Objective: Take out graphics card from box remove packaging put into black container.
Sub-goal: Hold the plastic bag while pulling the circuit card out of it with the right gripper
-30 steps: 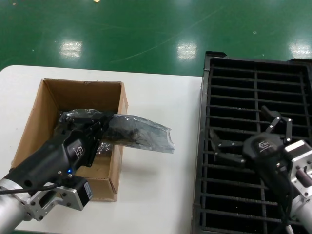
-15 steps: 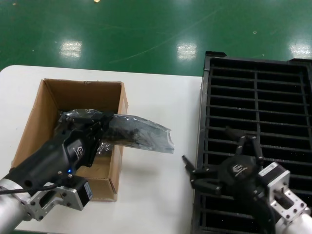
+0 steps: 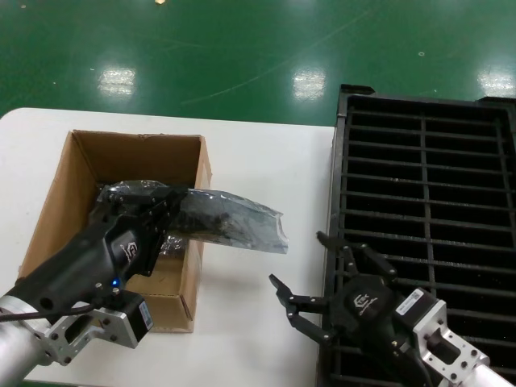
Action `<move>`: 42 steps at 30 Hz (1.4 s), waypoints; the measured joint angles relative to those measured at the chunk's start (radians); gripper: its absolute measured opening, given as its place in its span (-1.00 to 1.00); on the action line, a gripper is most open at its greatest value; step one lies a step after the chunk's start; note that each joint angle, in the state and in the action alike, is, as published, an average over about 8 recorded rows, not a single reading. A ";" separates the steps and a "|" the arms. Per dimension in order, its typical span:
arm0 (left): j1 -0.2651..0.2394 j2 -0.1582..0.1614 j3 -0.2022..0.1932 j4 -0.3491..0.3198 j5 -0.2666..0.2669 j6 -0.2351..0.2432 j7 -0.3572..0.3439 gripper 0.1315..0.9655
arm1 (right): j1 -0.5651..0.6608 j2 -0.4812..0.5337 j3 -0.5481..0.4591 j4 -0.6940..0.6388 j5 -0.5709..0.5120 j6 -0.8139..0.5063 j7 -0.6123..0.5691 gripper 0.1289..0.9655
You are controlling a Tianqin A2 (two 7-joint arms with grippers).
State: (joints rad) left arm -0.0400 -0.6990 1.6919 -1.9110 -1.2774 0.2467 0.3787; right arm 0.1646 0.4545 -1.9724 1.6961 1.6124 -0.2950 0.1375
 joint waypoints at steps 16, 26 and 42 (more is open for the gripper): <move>0.000 0.000 0.000 0.000 0.000 0.000 0.000 -0.98 | 0.016 0.008 0.022 -0.008 0.014 -0.061 -0.057 -0.49; 0.000 0.000 0.000 0.000 0.000 0.000 0.000 -0.98 | 0.077 -0.017 0.011 -0.055 -0.003 -0.078 -0.003 -0.74; 0.000 0.000 0.000 0.000 0.000 0.000 0.000 -0.98 | 0.140 -0.062 -0.030 -0.098 -0.074 -0.105 0.083 -0.99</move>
State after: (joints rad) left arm -0.0400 -0.6990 1.6919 -1.9110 -1.2774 0.2467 0.3787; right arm 0.3046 0.3920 -2.0028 1.5985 1.5383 -0.4003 0.2203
